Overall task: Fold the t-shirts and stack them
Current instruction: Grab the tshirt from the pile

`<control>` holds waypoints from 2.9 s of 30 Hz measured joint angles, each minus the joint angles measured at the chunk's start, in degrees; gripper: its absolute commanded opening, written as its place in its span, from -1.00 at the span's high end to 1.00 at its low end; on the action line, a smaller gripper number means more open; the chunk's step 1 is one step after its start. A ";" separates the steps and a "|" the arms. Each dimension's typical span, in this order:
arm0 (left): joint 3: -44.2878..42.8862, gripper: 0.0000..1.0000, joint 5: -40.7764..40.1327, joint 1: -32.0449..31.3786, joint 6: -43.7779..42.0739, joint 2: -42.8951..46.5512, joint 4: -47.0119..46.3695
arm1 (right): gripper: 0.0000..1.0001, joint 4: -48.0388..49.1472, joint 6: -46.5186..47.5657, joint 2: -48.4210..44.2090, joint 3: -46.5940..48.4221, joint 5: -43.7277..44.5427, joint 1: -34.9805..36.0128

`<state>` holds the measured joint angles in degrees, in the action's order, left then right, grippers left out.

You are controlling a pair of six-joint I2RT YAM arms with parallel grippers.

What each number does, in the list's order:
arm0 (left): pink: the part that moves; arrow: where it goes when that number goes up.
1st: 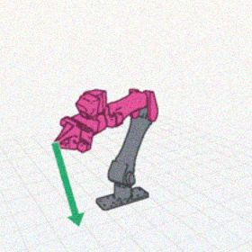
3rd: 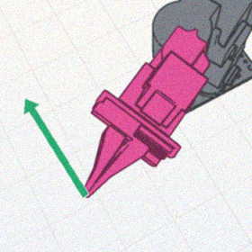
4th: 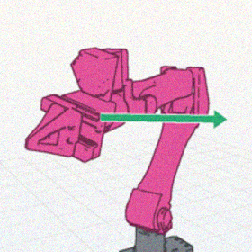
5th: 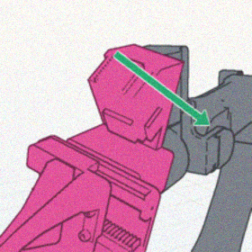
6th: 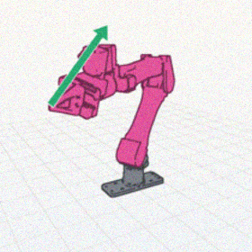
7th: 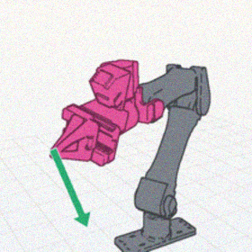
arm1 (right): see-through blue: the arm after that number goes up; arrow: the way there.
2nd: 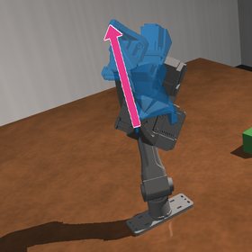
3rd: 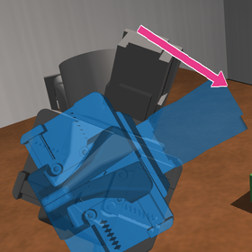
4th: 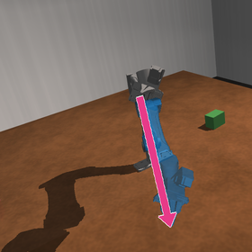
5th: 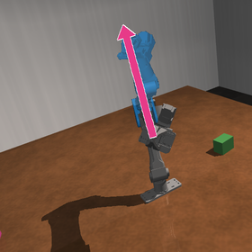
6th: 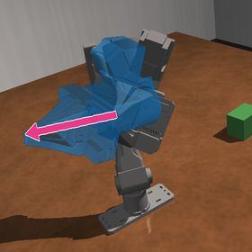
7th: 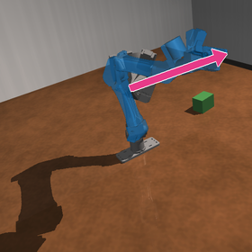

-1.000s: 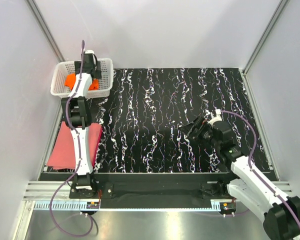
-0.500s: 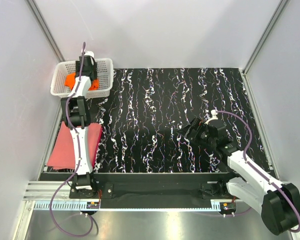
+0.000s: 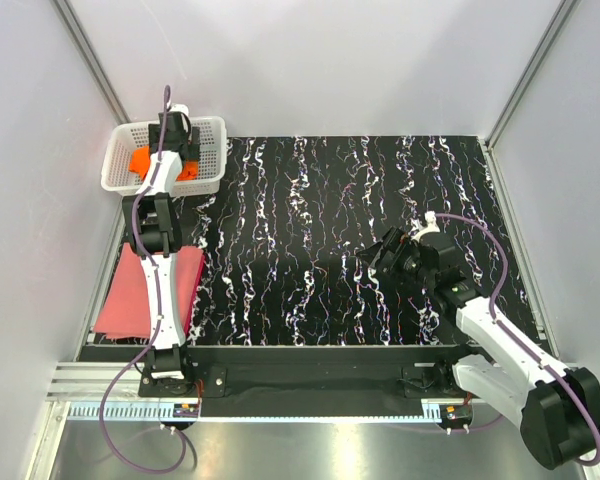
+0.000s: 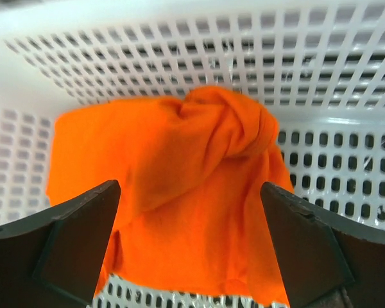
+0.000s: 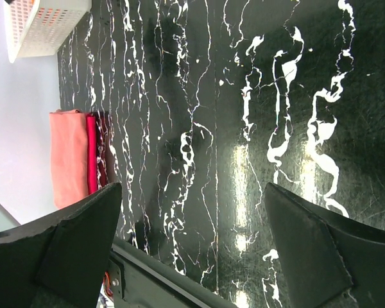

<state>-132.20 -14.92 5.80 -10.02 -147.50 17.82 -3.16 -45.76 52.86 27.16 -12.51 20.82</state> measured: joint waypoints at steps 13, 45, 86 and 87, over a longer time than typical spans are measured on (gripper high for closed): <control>-4.11 0.43 7.69 1.95 7.78 -0.85 9.62 | -1.00 -1.09 0.02 1.18 0.33 0.04 -0.79; 12.79 -0.97 5.44 5.09 44.30 6.69 3.26 | -0.99 -1.16 -1.92 2.16 0.33 -0.11 -0.96; 38.07 1.00 24.55 2.29 61.37 42.86 -20.96 | -0.97 -3.52 -0.39 9.01 2.40 -4.04 -1.97; 38.10 1.00 24.61 1.40 61.11 45.31 -20.59 | -0.97 -4.46 0.15 9.07 2.97 -4.22 -2.19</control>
<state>-94.11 9.69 7.20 51.09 -102.19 -2.76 -7.62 -45.60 61.93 30.13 -16.73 18.63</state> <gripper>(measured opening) 0.024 0.985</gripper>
